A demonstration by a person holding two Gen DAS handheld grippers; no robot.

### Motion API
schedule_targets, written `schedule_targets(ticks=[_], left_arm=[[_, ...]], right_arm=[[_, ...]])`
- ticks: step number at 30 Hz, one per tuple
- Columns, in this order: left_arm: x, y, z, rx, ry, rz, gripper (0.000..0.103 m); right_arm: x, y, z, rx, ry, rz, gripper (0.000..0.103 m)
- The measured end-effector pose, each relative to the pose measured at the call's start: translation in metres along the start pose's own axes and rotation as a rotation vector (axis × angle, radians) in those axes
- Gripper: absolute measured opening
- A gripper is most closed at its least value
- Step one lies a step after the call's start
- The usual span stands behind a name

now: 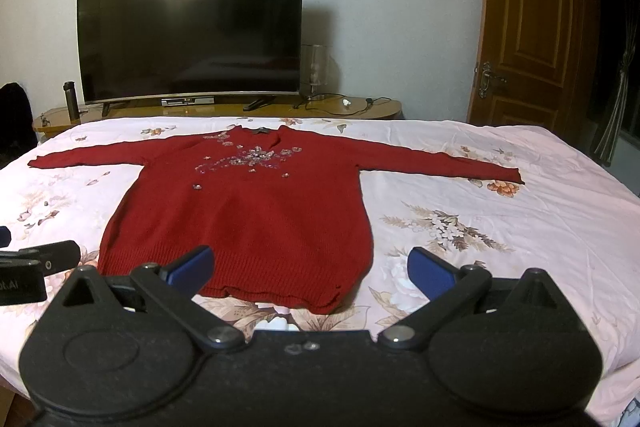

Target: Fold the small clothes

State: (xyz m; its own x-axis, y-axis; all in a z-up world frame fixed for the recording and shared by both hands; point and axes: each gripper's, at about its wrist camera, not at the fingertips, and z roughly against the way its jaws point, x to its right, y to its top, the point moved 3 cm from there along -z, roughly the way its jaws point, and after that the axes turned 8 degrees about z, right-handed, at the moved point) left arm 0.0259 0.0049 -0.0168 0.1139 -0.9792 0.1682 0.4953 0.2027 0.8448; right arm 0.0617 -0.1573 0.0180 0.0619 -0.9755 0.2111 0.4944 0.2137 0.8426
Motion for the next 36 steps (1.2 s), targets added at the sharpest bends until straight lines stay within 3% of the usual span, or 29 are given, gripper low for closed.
schedule_targets(ticks=[36], left_arm=[[0.0023,-0.002,0.0028,0.003,0.009,-0.004,0.103]], right_arm=[[0.0027,0.0009,0.0047,0.007,-0.003,-0.017,0.102]])
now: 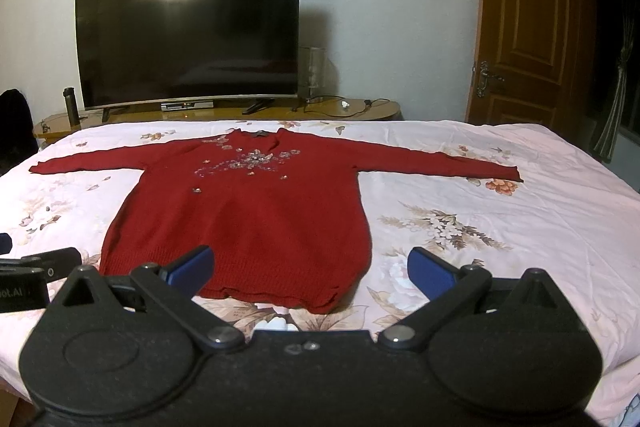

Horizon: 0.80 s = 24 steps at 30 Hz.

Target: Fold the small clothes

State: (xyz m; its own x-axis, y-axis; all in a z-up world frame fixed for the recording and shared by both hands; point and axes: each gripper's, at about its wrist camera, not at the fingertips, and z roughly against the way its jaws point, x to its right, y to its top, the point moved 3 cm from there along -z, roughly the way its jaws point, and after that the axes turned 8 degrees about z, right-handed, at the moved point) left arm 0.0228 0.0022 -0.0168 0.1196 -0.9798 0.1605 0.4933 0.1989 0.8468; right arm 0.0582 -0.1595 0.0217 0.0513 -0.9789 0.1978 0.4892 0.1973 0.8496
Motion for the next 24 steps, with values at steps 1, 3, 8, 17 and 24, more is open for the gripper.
schedule_targets(ticks=[1,3,8,17,24], left_arm=[[0.0001,0.0,0.0002,0.001,0.0,0.001,0.103],[-0.0001,0.0002,-0.0001,0.001,0.0,0.0,0.103],[-0.0003,0.0002,0.0,0.0,0.0,0.0,0.103],[-0.0017,0.0003,0.0007,0.004,0.004,-0.003,0.103],[-0.0023,0.0011,0.001,0.004,0.006,0.0,0.103]], right_arm=[[0.0,0.0,-0.0001,0.001,0.0,0.0,0.102],[0.0,0.0001,-0.0001,0.0,0.001,0.0,0.102],[-0.0006,-0.0003,0.0001,-0.001,0.002,0.001,0.102],[-0.0017,-0.0001,0.0005,-0.001,0.005,0.001,0.102],[-0.0047,0.0016,0.0001,0.0,0.01,0.004,0.102]])
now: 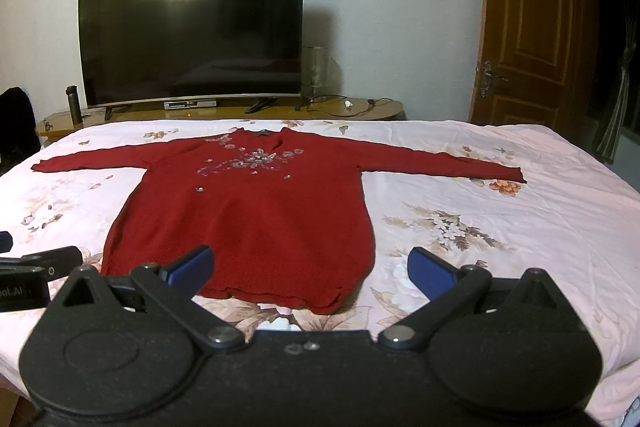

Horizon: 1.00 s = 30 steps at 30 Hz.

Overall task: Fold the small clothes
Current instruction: 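Grasp the sweater's sleeve cuff with the right gripper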

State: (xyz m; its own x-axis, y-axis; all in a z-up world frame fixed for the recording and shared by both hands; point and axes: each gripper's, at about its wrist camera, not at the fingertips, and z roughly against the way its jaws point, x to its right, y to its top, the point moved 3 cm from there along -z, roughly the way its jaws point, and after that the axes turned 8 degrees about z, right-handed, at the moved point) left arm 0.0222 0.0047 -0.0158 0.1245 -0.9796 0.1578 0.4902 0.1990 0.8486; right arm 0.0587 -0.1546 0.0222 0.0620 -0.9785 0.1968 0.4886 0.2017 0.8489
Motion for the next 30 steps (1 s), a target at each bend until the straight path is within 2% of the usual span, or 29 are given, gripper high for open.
schedule_targets(ticks=[8,12,16,19,22,24,26,30], left_arm=[[-0.003,0.001,0.0,-0.003,0.005,0.008,0.103],[-0.002,0.005,-0.005,-0.023,-0.056,0.031,0.103],[0.001,0.017,-0.027,-0.025,-0.13,0.119,0.103],[0.008,0.034,-0.05,-0.003,-0.143,0.111,0.103],[0.014,0.055,-0.077,0.043,-0.132,0.119,0.103],[0.02,0.068,-0.101,0.046,-0.128,0.137,0.103],[0.025,0.08,-0.138,0.018,-0.126,0.169,0.103],[0.047,0.095,-0.211,-0.011,-0.064,0.172,0.103]], right_arm=[[-0.001,0.0,-0.003,-0.002,0.007,0.011,0.102],[0.004,-0.001,-0.003,-0.004,-0.008,0.004,0.102],[0.027,-0.001,-0.002,0.011,-0.047,-0.024,0.102],[0.061,0.003,-0.01,0.035,-0.085,-0.084,0.102],[0.102,0.012,-0.035,0.05,-0.128,-0.138,0.102],[0.13,0.02,-0.059,0.064,-0.143,-0.182,0.1],[0.162,0.027,-0.091,0.065,-0.15,-0.236,0.095],[0.235,0.034,-0.165,0.035,-0.204,-0.328,0.07]])
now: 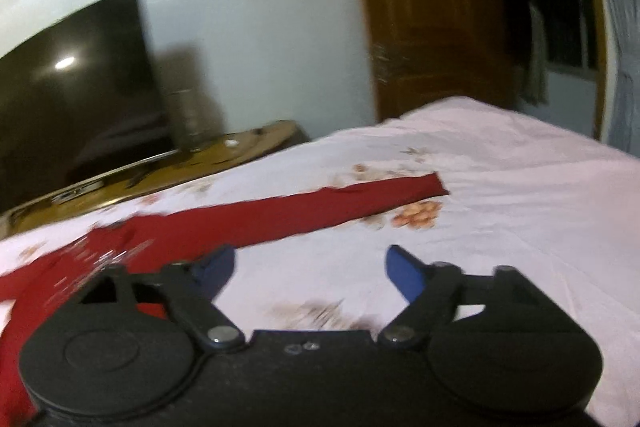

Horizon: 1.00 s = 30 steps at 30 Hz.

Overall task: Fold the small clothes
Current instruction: 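Grasp the sweater's sleeve cuff with the right gripper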

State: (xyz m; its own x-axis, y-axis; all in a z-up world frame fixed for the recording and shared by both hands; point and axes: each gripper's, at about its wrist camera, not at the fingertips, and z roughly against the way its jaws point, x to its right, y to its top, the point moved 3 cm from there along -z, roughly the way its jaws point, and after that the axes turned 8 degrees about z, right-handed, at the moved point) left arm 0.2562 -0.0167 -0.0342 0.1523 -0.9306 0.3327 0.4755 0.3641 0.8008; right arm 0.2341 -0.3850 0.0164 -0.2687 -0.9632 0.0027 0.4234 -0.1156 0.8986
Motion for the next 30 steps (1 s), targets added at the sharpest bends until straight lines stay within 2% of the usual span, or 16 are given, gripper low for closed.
schedule_targets(ticks=[1,5,9,12,14,21,23,25,27,30], left_arm=[[0.006,0.003,-0.022,0.004,0.025,0.002,0.103],[0.028,0.007,-0.088,-0.039,0.073,0.04,0.103],[0.046,0.003,-0.122,-0.074,0.086,0.03,0.103],[0.052,-0.001,-0.135,-0.093,0.109,0.007,0.103],[0.048,-0.001,-0.143,-0.113,0.132,0.016,0.103],[0.015,0.014,-0.152,-0.115,0.2,0.09,0.103],[0.004,0.018,-0.153,-0.124,0.189,0.107,0.103],[-0.007,0.021,-0.152,-0.117,0.209,0.122,0.103],[-0.019,0.025,-0.153,-0.11,0.209,0.127,0.103],[-0.035,0.028,-0.153,-0.107,0.207,0.126,0.103]], right_arm=[[0.014,0.005,-0.023,-0.01,-0.013,-0.015,0.062],[0.074,0.021,-0.118,-0.044,-0.042,-0.107,0.053],[0.136,0.012,-0.209,-0.143,-0.05,-0.332,0.04],[0.16,-0.003,-0.254,-0.194,-0.053,-0.442,0.039],[0.168,-0.009,-0.27,-0.205,-0.044,-0.486,0.039],[0.174,-0.009,-0.293,-0.149,0.014,-0.57,0.039],[0.172,-0.007,-0.3,-0.143,0.018,-0.576,0.035],[0.172,-0.006,-0.304,-0.149,0.029,-0.586,0.009],[0.17,-0.001,-0.311,-0.156,0.012,-0.566,0.007],[0.152,0.017,-0.304,-0.128,-0.007,-0.456,0.007]])
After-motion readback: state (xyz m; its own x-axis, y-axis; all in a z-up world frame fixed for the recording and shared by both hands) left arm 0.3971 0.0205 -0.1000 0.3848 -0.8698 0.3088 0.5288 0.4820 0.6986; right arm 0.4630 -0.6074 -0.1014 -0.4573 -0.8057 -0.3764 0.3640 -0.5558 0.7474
